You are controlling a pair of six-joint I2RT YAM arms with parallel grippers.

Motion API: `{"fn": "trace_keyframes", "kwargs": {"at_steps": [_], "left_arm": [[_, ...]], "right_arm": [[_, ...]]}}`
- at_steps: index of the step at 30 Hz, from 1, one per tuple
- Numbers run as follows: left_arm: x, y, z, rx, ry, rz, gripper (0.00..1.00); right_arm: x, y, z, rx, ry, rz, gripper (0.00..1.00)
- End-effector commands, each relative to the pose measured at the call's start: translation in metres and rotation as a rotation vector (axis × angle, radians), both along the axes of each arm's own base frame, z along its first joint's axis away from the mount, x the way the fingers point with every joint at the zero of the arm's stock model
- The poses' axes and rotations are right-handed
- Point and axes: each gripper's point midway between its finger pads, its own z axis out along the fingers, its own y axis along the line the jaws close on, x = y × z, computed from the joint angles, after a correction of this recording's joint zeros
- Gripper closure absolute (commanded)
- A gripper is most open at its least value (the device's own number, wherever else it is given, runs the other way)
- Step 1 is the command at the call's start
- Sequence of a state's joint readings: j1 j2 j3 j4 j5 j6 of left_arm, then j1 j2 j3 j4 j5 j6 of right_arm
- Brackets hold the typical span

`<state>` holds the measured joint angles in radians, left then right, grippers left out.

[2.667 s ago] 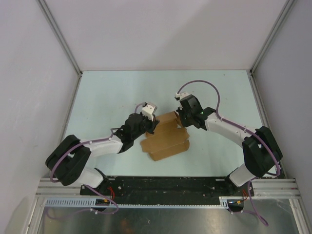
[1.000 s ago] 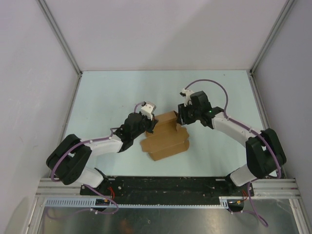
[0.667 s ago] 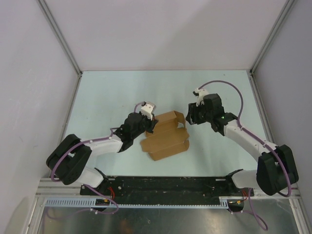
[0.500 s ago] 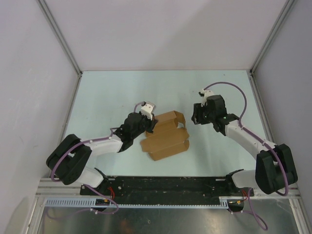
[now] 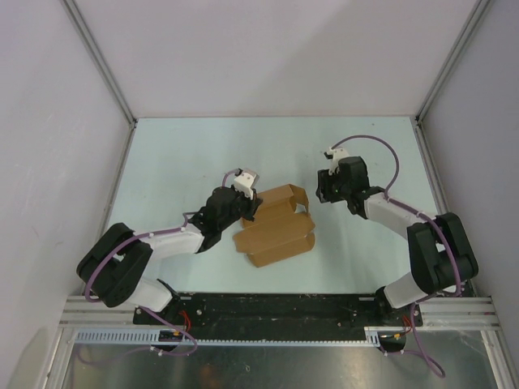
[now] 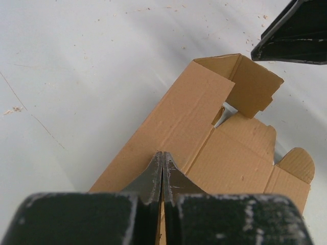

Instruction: Fold the paper box

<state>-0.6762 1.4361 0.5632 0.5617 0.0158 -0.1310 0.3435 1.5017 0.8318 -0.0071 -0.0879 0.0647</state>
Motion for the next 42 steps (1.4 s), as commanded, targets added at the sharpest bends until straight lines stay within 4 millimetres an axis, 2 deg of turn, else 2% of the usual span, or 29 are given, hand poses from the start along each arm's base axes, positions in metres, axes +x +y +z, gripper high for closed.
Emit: {"fn": "trace_keyframes", "kwargs": {"at_steps": [1,7,9,22,42], "left_arm": [[0.003,-0.002,0.012,-0.02,-0.025,-0.013,0.98],[0.003,-0.002,0.014,-0.022,-0.029,-0.015,0.99],[0.003,-0.002,0.014,-0.023,-0.031,-0.015,0.98],[0.003,-0.001,0.013,-0.021,-0.028,-0.014,0.99],[0.005,0.0,0.01,-0.016,-0.025,-0.009,0.99]], "right_arm": [[0.027,0.005,0.013,0.001,-0.131,0.028,0.49],[0.04,0.016,0.017,0.03,-0.148,0.059,0.49],[0.036,0.022,0.012,0.033,-0.12,0.089,0.49],[0.001,0.063,0.013,0.073,-0.109,0.412,0.52],[-0.027,0.082,0.012,0.111,-0.076,0.584,0.57]]}}
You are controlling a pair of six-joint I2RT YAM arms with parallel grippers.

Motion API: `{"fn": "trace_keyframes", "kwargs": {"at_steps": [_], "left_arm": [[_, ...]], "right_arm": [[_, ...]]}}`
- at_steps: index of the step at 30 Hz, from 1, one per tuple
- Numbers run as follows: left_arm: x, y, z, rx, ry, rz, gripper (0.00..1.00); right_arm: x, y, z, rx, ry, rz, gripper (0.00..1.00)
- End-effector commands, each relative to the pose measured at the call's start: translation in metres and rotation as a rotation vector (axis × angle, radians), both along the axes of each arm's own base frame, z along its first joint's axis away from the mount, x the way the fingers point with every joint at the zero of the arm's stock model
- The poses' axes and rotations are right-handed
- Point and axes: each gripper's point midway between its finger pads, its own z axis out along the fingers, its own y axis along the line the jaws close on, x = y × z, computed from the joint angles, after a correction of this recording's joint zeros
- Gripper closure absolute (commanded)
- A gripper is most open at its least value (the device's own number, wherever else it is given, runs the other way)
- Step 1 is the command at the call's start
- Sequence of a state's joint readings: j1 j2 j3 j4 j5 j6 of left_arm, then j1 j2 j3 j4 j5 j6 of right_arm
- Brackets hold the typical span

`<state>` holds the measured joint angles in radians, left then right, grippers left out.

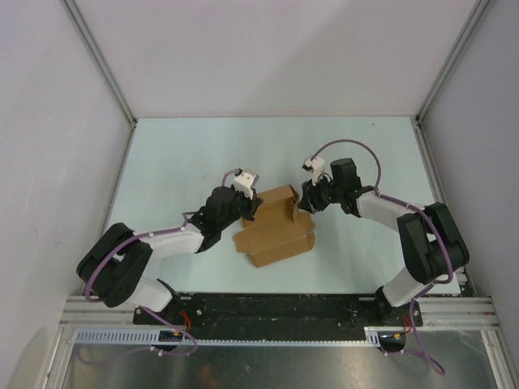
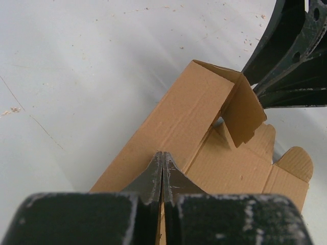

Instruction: Fold the paper box

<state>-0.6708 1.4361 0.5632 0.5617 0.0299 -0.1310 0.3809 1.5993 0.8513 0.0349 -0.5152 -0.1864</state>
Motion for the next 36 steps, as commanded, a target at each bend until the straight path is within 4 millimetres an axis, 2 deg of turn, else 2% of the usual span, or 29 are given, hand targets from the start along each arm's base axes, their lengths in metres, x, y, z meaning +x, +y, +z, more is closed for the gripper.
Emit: {"fn": "trace_keyframes", "kwargs": {"at_steps": [1,4,6,13,22,36], "left_arm": [[0.005,0.001,0.01,-0.012,-0.026,0.0,0.99],[0.005,0.0,0.01,-0.014,-0.026,0.001,0.99],[0.005,0.0,0.01,-0.014,-0.026,0.001,0.99],[0.005,0.001,0.01,-0.013,-0.025,-0.001,0.99],[0.006,0.002,0.011,-0.015,-0.027,0.002,0.99],[0.006,0.001,0.014,-0.024,-0.03,-0.002,0.99]], "right_arm": [[0.004,0.013,0.021,0.035,-0.063,0.067,0.56],[0.003,0.017,0.023,0.044,-0.068,0.086,0.53],[0.002,0.018,0.023,0.047,-0.069,0.092,0.46],[0.007,0.022,0.022,0.034,-0.076,0.082,0.4],[0.009,0.035,0.02,0.018,-0.084,0.107,0.39],[0.016,0.045,0.005,-0.04,-0.082,0.072,0.39]]}}
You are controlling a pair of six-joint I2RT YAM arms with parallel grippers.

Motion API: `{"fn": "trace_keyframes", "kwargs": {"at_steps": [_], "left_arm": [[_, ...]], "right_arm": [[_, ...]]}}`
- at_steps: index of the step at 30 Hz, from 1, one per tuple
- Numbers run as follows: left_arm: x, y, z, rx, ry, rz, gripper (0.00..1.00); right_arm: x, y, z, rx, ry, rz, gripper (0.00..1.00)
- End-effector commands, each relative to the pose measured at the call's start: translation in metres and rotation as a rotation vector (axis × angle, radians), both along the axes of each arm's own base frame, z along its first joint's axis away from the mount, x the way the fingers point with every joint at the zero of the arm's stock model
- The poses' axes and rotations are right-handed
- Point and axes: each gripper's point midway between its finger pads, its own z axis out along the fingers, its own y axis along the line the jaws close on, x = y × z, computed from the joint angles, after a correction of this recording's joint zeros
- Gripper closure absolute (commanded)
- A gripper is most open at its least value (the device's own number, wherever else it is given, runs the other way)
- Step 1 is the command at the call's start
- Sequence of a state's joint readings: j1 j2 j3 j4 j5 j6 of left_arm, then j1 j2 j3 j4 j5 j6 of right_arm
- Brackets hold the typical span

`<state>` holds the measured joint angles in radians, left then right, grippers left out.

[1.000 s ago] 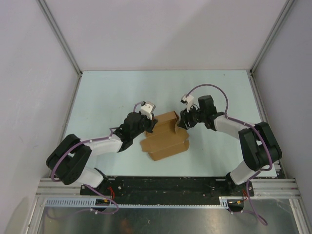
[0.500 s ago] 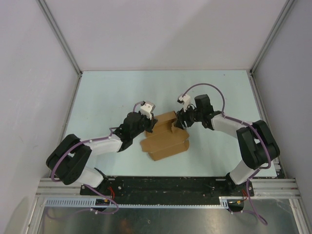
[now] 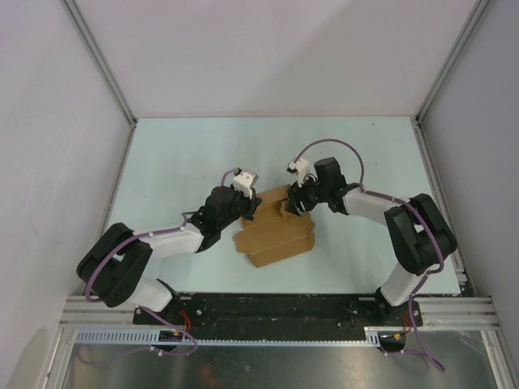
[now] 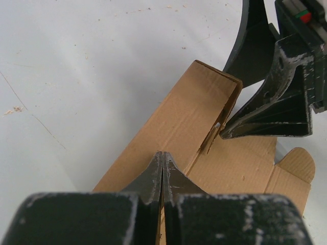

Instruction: Fold the paper box

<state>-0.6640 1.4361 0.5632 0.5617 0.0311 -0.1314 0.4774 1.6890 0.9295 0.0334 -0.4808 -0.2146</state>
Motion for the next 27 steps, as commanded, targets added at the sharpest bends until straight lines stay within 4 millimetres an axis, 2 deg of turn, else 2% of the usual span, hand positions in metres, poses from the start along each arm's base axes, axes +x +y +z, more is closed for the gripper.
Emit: {"fn": "trace_keyframes", "kwargs": {"at_steps": [1,13,25,27], "left_arm": [[0.003,-0.001,0.014,-0.024,-0.03,-0.01,0.99],[0.003,-0.005,0.018,-0.036,-0.032,-0.027,0.99],[0.0,-0.008,0.023,-0.05,-0.03,-0.052,0.99],[-0.001,-0.009,0.023,-0.052,-0.029,-0.058,0.99]], "right_arm": [[0.017,0.011,0.013,-0.003,-0.067,-0.016,0.39],[0.026,0.019,0.019,-0.002,-0.112,-0.083,0.41],[0.028,0.032,0.019,0.009,-0.135,-0.113,0.5],[0.028,0.034,0.02,0.011,-0.136,-0.12,0.54]]}}
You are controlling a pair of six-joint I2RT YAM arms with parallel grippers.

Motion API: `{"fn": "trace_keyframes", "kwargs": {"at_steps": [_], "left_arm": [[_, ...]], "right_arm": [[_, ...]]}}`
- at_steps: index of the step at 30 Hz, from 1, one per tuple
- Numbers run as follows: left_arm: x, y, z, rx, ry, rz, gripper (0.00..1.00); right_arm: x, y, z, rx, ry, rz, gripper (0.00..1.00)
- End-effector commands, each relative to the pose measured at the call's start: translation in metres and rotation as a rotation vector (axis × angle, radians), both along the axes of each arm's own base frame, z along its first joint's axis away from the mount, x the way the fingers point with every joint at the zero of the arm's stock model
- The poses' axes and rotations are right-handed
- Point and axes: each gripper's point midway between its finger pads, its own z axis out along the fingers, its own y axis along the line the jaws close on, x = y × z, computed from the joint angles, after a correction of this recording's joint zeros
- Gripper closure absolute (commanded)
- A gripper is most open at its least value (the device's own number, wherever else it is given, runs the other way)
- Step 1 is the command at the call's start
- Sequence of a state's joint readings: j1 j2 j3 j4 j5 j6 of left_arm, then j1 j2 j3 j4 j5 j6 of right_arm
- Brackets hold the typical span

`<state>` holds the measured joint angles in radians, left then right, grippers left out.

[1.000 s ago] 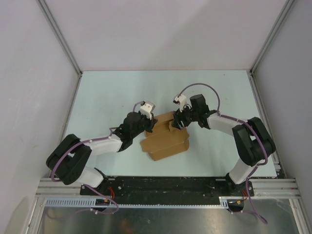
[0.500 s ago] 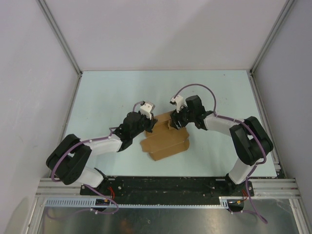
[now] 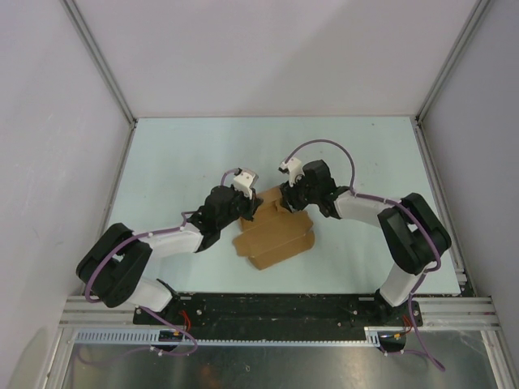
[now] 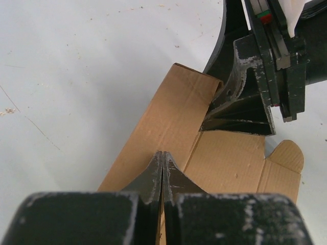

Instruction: Fold the paper box

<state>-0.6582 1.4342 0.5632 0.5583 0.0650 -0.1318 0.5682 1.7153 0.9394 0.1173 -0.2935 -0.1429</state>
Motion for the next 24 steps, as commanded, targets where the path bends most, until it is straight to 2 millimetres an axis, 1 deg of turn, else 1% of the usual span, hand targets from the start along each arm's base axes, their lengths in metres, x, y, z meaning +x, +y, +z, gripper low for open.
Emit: {"fn": "trace_keyframes", "kwargs": {"at_steps": [1,7,12,13,15,19,21,22,24], "left_arm": [[0.002,-0.007,0.023,-0.044,-0.035,-0.032,0.99],[0.003,-0.006,0.021,-0.038,-0.031,-0.033,0.99],[0.003,-0.004,0.019,-0.032,-0.028,-0.028,0.99],[0.003,-0.004,0.021,-0.035,-0.03,-0.031,0.99],[0.002,-0.003,0.021,-0.035,-0.029,-0.031,0.99],[0.002,-0.003,0.019,-0.034,-0.025,-0.035,0.99],[0.001,-0.004,0.019,-0.035,-0.022,-0.042,0.99],[0.001,-0.004,0.019,-0.034,-0.021,-0.042,0.99],[0.001,-0.004,0.019,-0.034,-0.021,-0.044,0.99]], "right_arm": [[0.018,0.014,0.021,0.044,-0.073,-0.031,0.56],[0.022,0.017,0.023,0.062,-0.071,-0.089,0.69],[0.02,0.024,0.019,0.073,-0.071,-0.11,0.73],[0.022,0.025,0.022,0.082,-0.087,-0.118,0.75],[0.019,0.027,0.02,0.09,-0.091,-0.121,0.77],[0.019,0.031,0.025,0.12,-0.124,-0.131,0.82],[0.016,0.029,0.02,0.124,-0.117,-0.152,0.83],[0.014,0.032,0.021,0.132,-0.126,-0.15,0.85],[0.013,0.031,0.018,0.131,-0.132,-0.164,0.87]]}}
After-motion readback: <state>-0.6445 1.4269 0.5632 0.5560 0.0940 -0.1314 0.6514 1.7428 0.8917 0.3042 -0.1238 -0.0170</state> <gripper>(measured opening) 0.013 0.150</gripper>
